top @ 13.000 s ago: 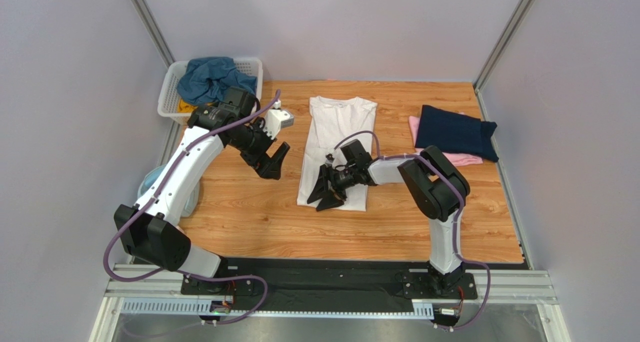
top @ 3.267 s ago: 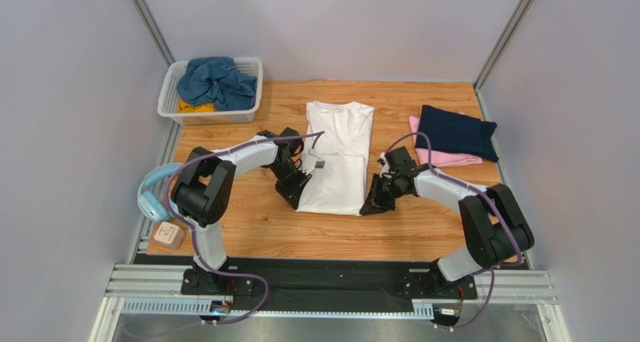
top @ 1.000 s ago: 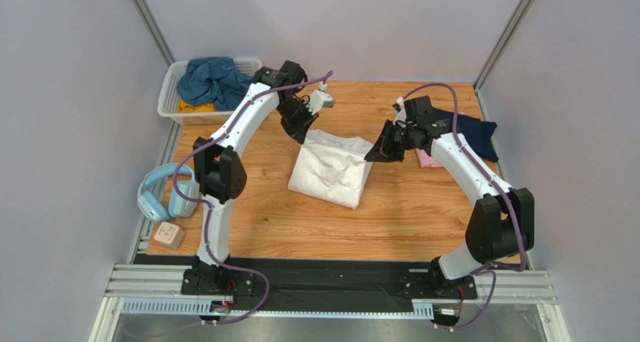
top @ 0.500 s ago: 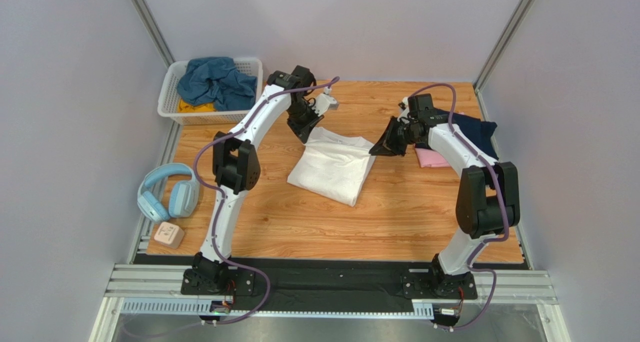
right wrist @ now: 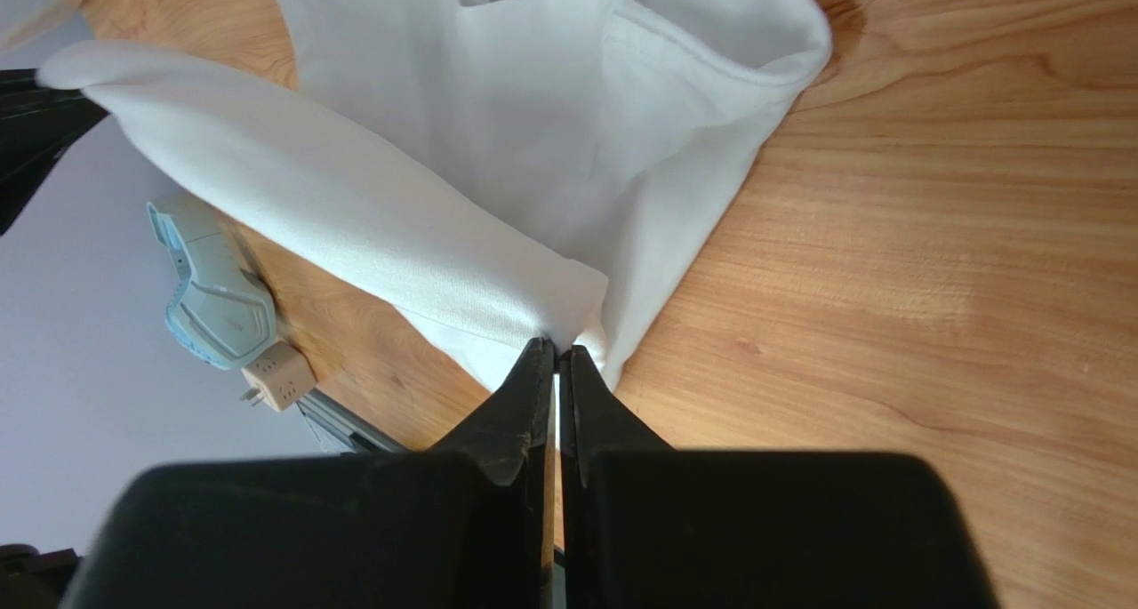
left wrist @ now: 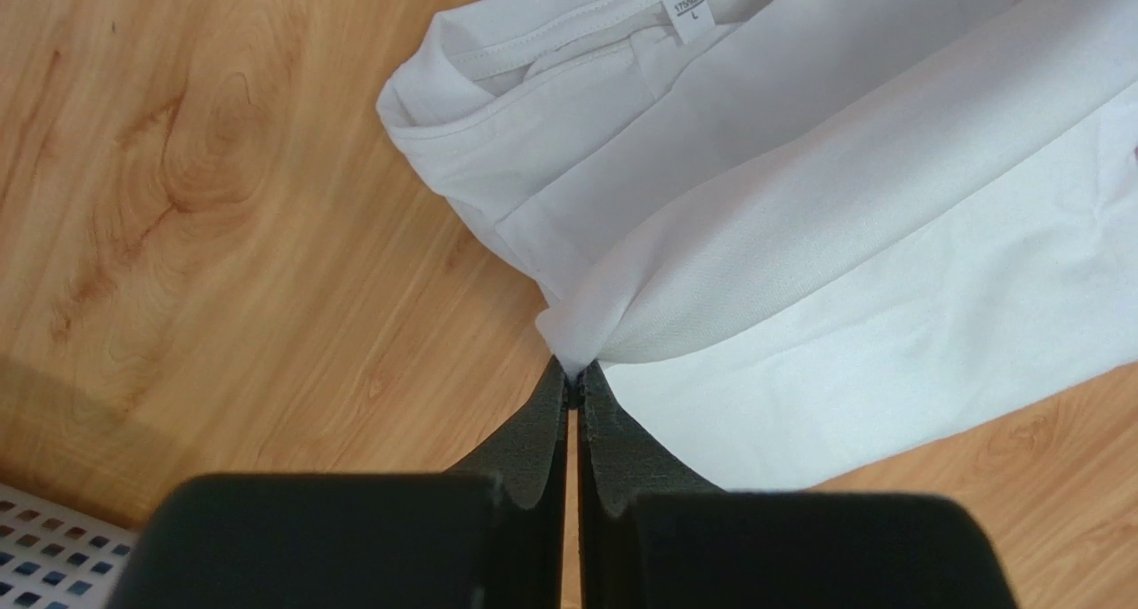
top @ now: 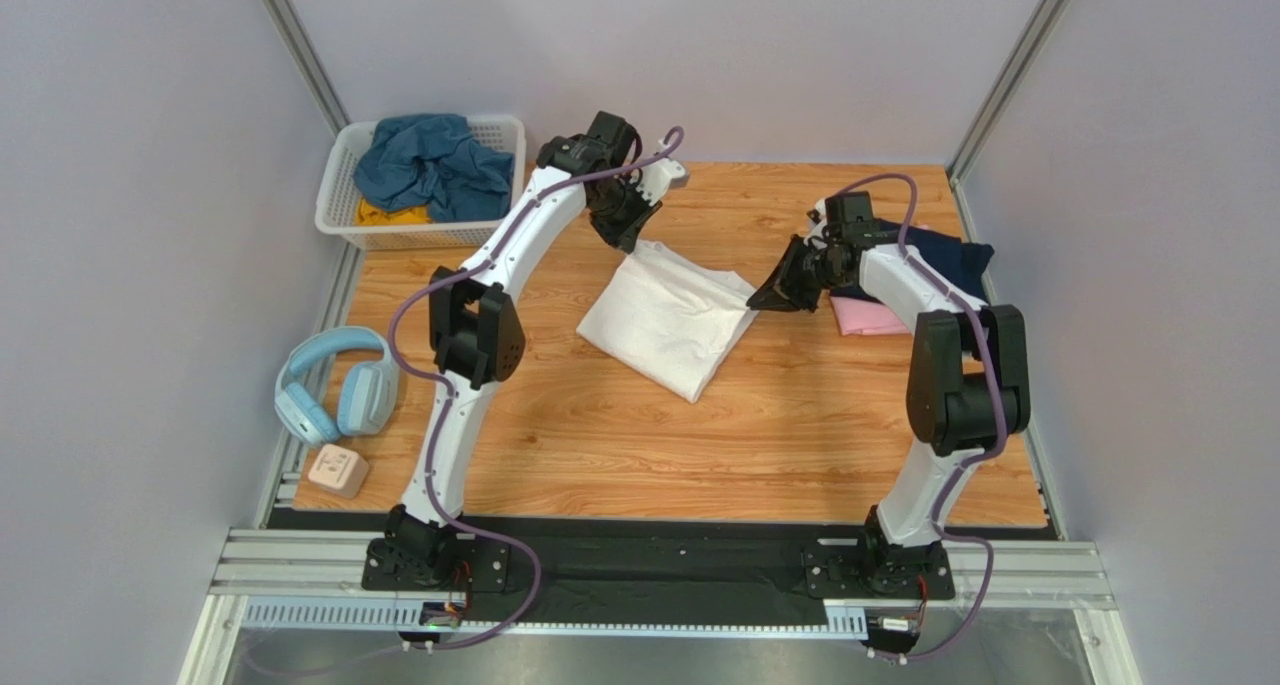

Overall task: Fold and stack the t-shirts
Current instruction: Fold the long partially folded tshirt into a neat square

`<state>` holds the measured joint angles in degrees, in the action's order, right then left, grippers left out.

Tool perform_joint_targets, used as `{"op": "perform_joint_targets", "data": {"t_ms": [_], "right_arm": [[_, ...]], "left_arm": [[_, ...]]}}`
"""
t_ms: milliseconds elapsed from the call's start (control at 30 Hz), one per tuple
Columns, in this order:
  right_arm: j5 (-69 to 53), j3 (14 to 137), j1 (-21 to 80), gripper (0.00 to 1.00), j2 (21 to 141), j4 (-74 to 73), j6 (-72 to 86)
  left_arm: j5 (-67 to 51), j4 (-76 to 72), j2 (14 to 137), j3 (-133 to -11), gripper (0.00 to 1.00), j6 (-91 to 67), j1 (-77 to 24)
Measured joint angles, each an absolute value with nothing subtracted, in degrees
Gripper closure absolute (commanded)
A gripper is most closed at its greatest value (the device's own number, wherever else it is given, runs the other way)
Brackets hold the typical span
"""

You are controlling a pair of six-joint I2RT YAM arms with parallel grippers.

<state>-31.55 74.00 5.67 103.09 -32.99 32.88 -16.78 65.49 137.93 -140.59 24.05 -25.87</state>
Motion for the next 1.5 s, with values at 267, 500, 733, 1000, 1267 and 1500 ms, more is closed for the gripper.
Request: {"op": "perform_joint_targets", "data": {"t_ms": [267, 500, 733, 1000, 1267, 1500], "right_arm": [[-30.94, 74.65, 5.15, 1.00, 110.80, -31.14, 32.93], [-30.37, 75.85, 4.29, 0.73, 113.30, -30.68, 32.82], [-25.65, 83.09, 2.98, 0.44, 114.24, -34.54, 30.13], [-23.33, 88.47, 3.03, 0.51, 111.42, -37.63, 30.22], [-49.71, 98.89, 13.43, 0.49, 120.44, -24.60, 37.30], [-60.03, 105.49, 21.37, 0.52, 134.26, -19.20, 42.78]], "left_arm": [[-16.16, 60.69, 142.28, -140.27, 0.99, 22.85, -26.50], [-15.11, 57.08, 144.14, -140.09, 0.00, 21.17, -26.52], [-13.78, 53.74, 140.42, -134.45, 0.00, 19.68, -25.15], [-16.43, 53.63, 118.15, -118.43, 0.00, 18.87, -18.33], [-20.75, 55.05, 100.60, -113.19, 0.00, 17.43, -14.55], [-21.43, 58.30, 99.24, -104.97, 0.00, 17.43, -14.79]]}}
